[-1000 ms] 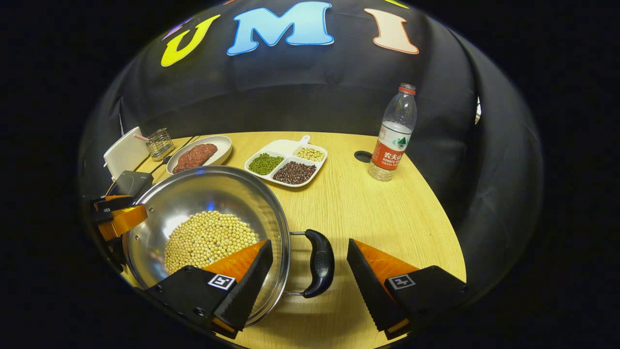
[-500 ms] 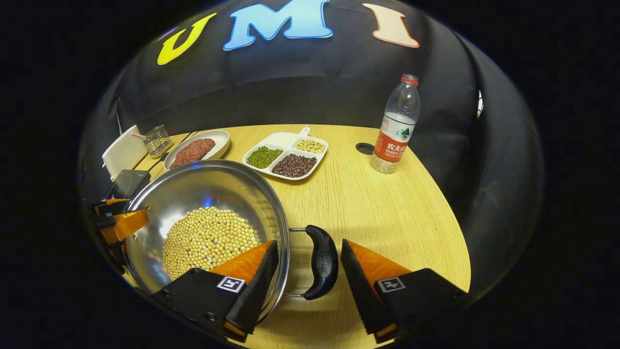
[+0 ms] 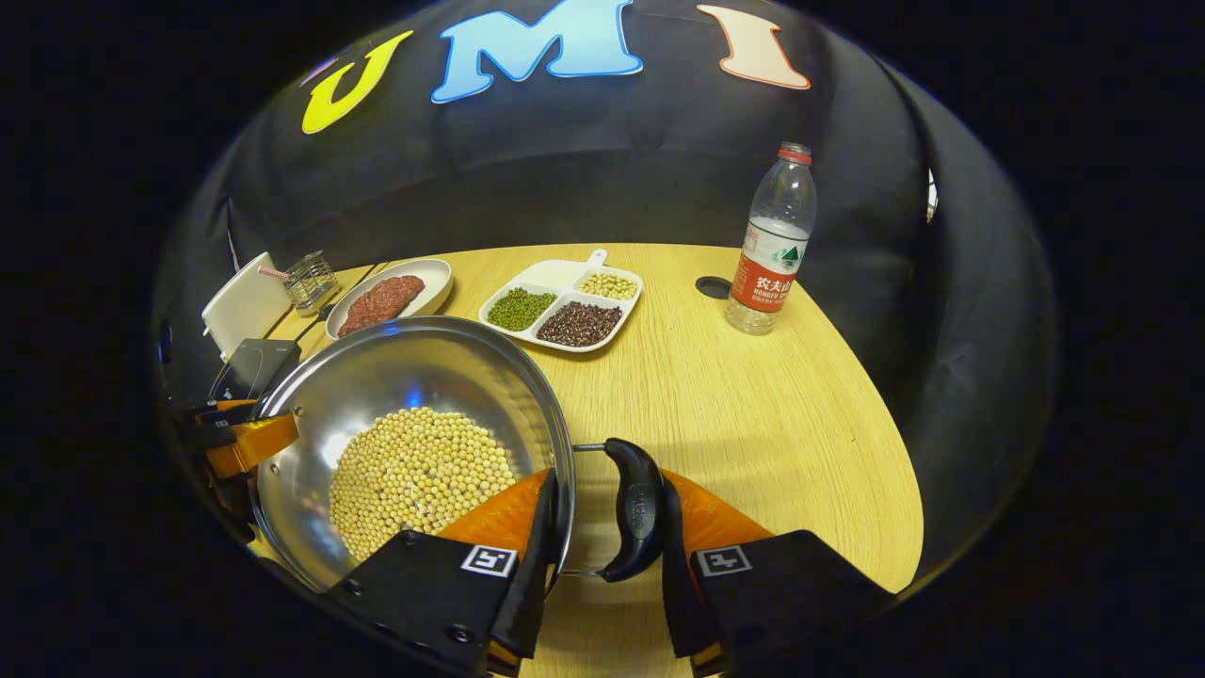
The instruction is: First push the handle of the pot to place it horizontally, then grasp the pot with both hands and set it on the induction cooktop.
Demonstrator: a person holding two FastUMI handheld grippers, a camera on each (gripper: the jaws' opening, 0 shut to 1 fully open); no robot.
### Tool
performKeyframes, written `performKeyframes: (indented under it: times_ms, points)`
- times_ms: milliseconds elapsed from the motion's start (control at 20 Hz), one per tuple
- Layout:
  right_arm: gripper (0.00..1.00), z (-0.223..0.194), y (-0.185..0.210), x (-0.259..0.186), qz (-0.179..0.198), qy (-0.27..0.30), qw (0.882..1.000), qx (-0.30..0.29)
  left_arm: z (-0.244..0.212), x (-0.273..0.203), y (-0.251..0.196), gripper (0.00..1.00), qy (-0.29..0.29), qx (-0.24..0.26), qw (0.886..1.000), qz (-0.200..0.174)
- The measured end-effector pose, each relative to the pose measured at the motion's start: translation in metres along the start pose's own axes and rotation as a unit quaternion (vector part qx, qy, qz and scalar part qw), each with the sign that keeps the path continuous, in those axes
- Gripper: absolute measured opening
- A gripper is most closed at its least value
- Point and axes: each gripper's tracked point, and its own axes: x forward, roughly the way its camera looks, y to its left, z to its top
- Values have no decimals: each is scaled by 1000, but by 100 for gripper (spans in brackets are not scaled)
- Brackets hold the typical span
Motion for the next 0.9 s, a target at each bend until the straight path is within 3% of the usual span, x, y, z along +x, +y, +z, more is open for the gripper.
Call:
performKeyframes:
  times_ms: [400,650,750,800,900]
  points:
    - [55,7,18,-30,-1,-4,1000,5,14,-28,18,57,-7,2,1000,-8]
    - [51,12,37,-49,-3,-12,1000,1,17,-48,37,57,-13,-2,1000,-10]
    - [58,14,46,-54,-2,-15,1000,1,20,-56,45,57,-17,-3,1000,-9]
    - [51,16,50,-57,-1,-17,1000,0,21,-60,49,57,-19,-3,1000,-8]
    - [54,18,60,-61,1,-20,1000,0,23,-68,60,57,-24,-4,1000,-5]
